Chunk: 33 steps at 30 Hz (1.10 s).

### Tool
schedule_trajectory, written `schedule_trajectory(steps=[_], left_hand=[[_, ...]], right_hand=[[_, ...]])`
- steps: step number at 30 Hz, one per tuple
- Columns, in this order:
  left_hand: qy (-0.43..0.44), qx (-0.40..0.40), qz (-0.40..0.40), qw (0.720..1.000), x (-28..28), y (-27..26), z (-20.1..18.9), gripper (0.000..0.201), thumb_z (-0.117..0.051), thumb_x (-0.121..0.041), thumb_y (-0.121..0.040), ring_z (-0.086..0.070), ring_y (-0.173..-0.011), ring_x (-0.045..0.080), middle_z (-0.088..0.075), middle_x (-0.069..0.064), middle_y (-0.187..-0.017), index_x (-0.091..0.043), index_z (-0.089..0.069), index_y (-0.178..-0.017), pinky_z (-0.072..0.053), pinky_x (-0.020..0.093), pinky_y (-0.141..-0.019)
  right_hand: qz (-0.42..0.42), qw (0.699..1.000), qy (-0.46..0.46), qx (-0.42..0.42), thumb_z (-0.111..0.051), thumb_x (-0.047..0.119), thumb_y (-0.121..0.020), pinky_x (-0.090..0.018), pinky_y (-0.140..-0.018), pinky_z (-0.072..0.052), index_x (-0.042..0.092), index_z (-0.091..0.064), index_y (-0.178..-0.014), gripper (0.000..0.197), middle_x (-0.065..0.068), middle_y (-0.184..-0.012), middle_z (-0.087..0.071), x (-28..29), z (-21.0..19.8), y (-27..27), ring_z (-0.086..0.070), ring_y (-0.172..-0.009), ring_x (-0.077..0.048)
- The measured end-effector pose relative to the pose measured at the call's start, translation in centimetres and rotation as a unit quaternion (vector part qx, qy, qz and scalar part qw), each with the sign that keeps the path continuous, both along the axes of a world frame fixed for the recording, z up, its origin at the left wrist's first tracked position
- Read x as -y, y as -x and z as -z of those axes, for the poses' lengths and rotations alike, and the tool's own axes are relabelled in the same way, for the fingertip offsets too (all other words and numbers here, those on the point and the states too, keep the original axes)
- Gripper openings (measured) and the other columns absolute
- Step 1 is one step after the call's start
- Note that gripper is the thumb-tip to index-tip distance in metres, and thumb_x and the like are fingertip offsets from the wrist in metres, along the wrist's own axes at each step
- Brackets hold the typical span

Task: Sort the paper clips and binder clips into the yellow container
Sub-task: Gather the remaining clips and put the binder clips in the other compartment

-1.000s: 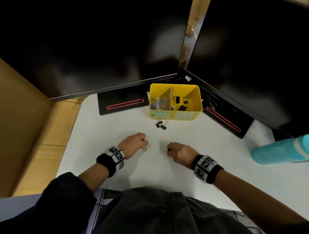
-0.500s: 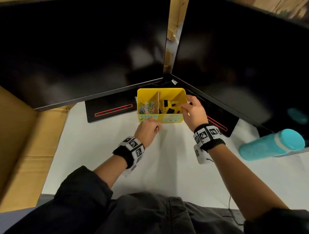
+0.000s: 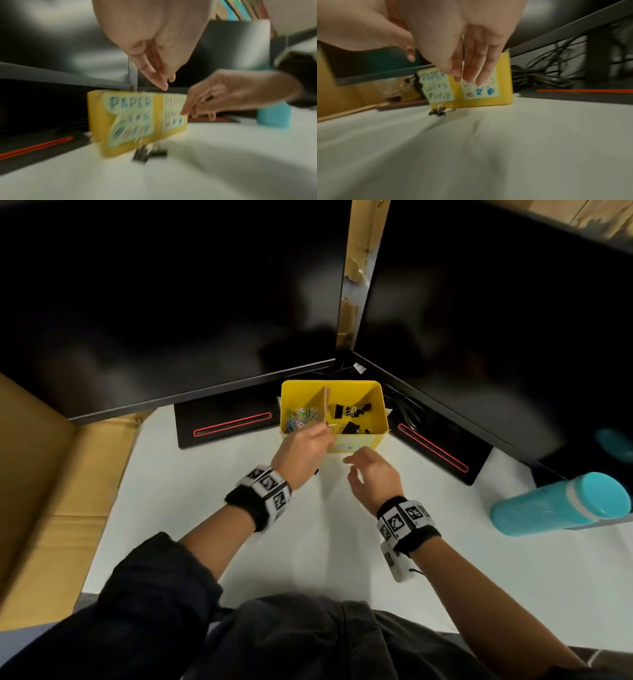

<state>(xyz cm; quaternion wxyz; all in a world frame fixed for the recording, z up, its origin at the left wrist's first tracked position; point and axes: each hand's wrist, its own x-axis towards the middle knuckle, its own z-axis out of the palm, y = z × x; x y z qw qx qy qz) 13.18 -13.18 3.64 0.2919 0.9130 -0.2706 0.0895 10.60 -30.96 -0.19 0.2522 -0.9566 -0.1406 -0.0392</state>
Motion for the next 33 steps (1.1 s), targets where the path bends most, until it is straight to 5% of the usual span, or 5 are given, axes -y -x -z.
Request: schedule_trajectory(steps=[9,18,22,28,33], left_hand=[[-0.314,-0.198,0.024,0.928,-5.8,2.1,4.9,0.064,-0.036,0.015,-0.081,-0.038,-0.127,0.027,-0.035,0.003,-0.149,-0.01,-0.034,-0.14,-0.049,0.037,-0.083],[-0.142,-0.219,-0.109,0.959,-4.5,2.2,5.6,0.046,-0.056,-0.029,-0.09,-0.048,-0.114,0.024,-0.05,0.006,-0.122,-0.016,-0.043,-0.132,-0.052,0.042,-0.082],[-0.026,-0.292,-0.239,0.926,-2.1,0.6,6.3,0.043,-0.067,-0.047,-0.077,-0.052,-0.108,0.021,-0.056,0.002,-0.115,-0.02,-0.061,-0.11,-0.051,0.038,-0.083],[-0.01,-0.273,-0.227,0.935,-1.7,1.1,7.5,0.015,-0.068,-0.028,-0.081,-0.057,-0.097,0.022,-0.061,0.003,-0.101,-0.023,-0.07,-0.096,-0.052,0.037,-0.074],[0.079,-0.254,-0.162,0.95,-3.8,4.8,9.0,0.015,-0.069,-0.009,-0.08,-0.063,-0.074,0.019,-0.063,0.003,-0.086,-0.016,-0.074,-0.091,-0.056,0.04,-0.073]], right_hand=[[-0.203,0.952,0.161,-0.162,-0.046,0.004,-0.09,-0.043,-0.101,-0.043,0.017,-0.032,-0.141,0.054,-0.003,-0.154,-0.023,-2.6,3.5,-1.4,-0.025,-0.139,-0.022],[-0.143,0.98,0.123,-0.059,-0.064,0.0,-0.076,-0.041,-0.056,-0.055,0.006,-0.061,-0.114,0.038,-0.017,-0.111,-0.061,-2.3,2.3,-0.5,-0.06,-0.099,-0.034],[-0.057,0.979,0.161,-0.111,-0.052,0.006,-0.086,-0.041,-0.067,-0.052,0.008,-0.058,-0.116,0.031,-0.012,-0.116,-0.052,-3.0,1.5,-2.0,-0.047,-0.111,-0.028],[-0.144,0.979,0.141,-0.006,-0.076,-0.009,-0.055,-0.03,-0.042,-0.052,0.005,-0.067,-0.097,0.045,-0.014,-0.093,-0.067,-2.4,0.9,-1.3,-0.066,-0.08,-0.031],[-0.183,0.978,0.092,-0.033,-0.074,-0.003,-0.065,-0.038,-0.057,-0.057,0.006,-0.057,-0.12,0.058,-0.017,-0.115,-0.064,-3.1,2.0,-0.8,-0.063,-0.098,-0.034]])
